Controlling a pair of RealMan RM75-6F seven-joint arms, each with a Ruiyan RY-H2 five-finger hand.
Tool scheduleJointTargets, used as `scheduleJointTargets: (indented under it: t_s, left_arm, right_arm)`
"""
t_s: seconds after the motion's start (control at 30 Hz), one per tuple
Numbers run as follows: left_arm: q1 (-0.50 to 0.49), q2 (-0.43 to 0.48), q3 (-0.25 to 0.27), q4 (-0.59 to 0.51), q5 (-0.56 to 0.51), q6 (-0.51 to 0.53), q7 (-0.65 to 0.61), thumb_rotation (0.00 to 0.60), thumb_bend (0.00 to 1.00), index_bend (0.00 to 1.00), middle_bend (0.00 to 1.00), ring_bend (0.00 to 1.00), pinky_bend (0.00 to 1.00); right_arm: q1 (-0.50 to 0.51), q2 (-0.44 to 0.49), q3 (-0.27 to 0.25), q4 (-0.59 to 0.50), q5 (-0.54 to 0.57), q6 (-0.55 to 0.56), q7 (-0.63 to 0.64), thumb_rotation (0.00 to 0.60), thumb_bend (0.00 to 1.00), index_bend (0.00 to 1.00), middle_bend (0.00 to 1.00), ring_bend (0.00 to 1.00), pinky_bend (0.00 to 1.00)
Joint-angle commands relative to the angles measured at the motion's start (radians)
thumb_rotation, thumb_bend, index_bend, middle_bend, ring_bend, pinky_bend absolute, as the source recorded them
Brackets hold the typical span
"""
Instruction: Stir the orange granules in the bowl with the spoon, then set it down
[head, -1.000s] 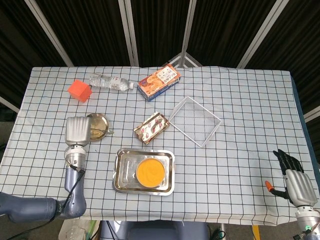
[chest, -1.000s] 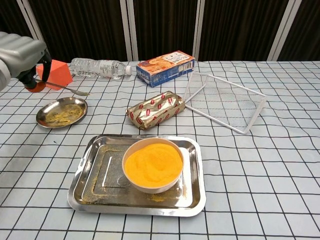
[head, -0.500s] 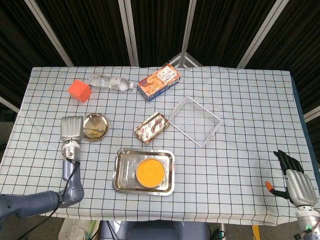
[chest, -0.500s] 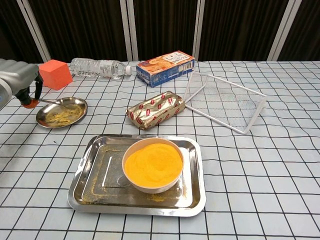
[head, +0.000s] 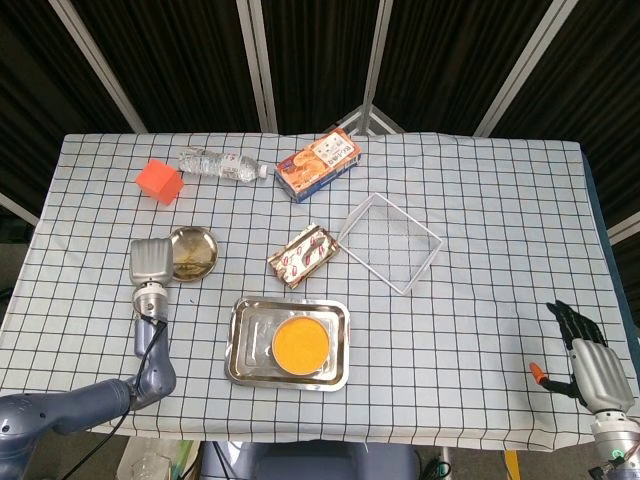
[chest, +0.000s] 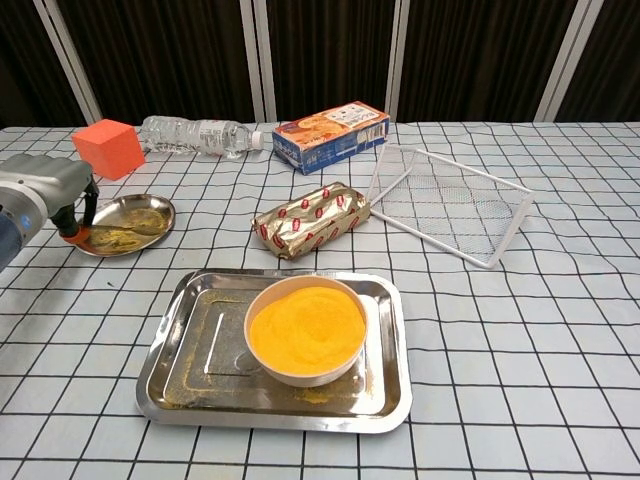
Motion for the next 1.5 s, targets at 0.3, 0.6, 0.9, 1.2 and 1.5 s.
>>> scheduleJointTargets:
  t_s: [0.3,0.6,0.9,1.2,1.5]
  left_arm:
    - [0.028,0.032,-0.015,-0.025,0.035,0.017,-0.012,0.600,0.41,0.49,0.93,0.95,1.00]
    - [0.059,0.083,-0.034,-0.080,0.050,0.039,-0.022,0.600,0.19,0.29,0.92,0.94,0.99]
    - [0.143,0.191,-0.010,-0.275,0.185,0.100,-0.168,0.600,0.19,0.16,0.46,0.57,0.62]
    - [0.352,0.447,0.183,-0.613,0.552,0.271,-0.434,0.600,0.17,0.08,0.04,0.12,0.27]
    - [0.517,0.598,0.361,-0.665,0.837,0.424,-0.593,0.600,0.15,0.00,0.00,0.00,0.00]
  right_arm:
    - [-0.003,0.001,0.000,-0.006,0.004,0.003,-0.001,0.600,0.36,0.00,0.00,0.00,0.00]
    - [-0.004,-0.001,0.001,-0.007,0.009,0.005,-0.006,0.600,0.36,0.00,0.00,0.00,0.00]
    - [-0.006,-0.004,0.001,0.011,-0.009,0.022,-0.021,0.600,0.36,0.00,0.00,0.00,0.00]
    - [-0.024,-0.039,0.001,0.070,-0.082,0.116,-0.107,0.600,0.36,0.00,0.00,0.00,0.00]
    - [-0.036,-0.092,0.015,0.134,-0.134,0.207,-0.197,0.600,0.36,0.00,0.00,0.00,0.00]
